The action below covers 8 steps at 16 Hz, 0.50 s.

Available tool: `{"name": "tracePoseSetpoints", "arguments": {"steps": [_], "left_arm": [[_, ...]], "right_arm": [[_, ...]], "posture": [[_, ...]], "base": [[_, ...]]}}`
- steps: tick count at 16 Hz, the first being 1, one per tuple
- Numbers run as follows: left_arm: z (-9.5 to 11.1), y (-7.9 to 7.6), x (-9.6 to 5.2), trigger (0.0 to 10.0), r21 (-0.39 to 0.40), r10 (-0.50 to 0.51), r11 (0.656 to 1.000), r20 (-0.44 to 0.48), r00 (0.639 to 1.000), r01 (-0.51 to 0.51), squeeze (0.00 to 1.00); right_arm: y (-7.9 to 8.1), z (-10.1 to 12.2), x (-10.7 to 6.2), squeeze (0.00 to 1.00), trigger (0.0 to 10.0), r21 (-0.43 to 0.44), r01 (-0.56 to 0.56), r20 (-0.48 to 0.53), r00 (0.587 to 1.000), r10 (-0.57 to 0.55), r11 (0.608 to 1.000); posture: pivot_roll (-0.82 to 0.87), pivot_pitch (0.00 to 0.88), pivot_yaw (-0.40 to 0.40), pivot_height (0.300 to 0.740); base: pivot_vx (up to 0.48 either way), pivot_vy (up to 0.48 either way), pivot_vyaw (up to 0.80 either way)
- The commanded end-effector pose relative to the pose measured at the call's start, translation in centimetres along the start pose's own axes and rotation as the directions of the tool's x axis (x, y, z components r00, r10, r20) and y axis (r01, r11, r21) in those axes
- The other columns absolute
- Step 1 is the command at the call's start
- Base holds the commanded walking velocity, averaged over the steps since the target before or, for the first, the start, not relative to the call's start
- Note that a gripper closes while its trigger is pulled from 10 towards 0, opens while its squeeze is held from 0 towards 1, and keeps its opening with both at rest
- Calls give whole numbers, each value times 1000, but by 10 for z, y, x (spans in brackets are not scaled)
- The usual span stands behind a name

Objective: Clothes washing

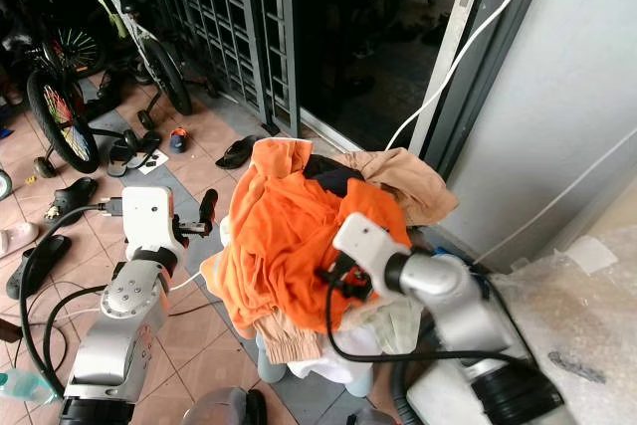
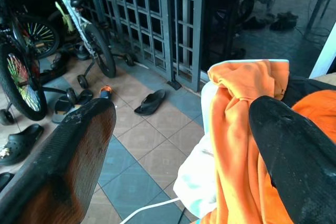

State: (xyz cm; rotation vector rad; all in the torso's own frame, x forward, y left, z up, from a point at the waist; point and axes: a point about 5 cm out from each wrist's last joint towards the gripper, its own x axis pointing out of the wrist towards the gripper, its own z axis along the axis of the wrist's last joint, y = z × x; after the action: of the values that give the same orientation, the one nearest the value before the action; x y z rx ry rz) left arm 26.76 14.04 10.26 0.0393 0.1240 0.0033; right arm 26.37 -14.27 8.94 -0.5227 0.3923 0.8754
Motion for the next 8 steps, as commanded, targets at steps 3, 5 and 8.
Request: {"name": "tracePoseSetpoints", "arguments": {"steps": [3, 5, 8], "left_arm": [[2, 0, -1, 10000, 8, 0, 1000, 0, 1000, 0, 0], [2, 0, -2, 10000, 6, 1, 1000, -2, 1000, -1, 0], [2, 0, -2, 10000, 5, 1, 1000, -4, 1000, -1, 0]], "right_arm": [[2, -10, 15, 0, 10000, -33, 87, -71, 993, -89, 996], [3, -12, 22, 0, 0, -96, 109, -90, 989, -118, 989], [7, -11, 29, 0, 0, -139, 109, -91, 988, -123, 984]], "posture": [[29, 27, 59, 740], [35, 30, 57, 740], [36, 31, 55, 740]], "base": [[0, 0, 0], [0, 0, 0], [0, 0, 0]]}}
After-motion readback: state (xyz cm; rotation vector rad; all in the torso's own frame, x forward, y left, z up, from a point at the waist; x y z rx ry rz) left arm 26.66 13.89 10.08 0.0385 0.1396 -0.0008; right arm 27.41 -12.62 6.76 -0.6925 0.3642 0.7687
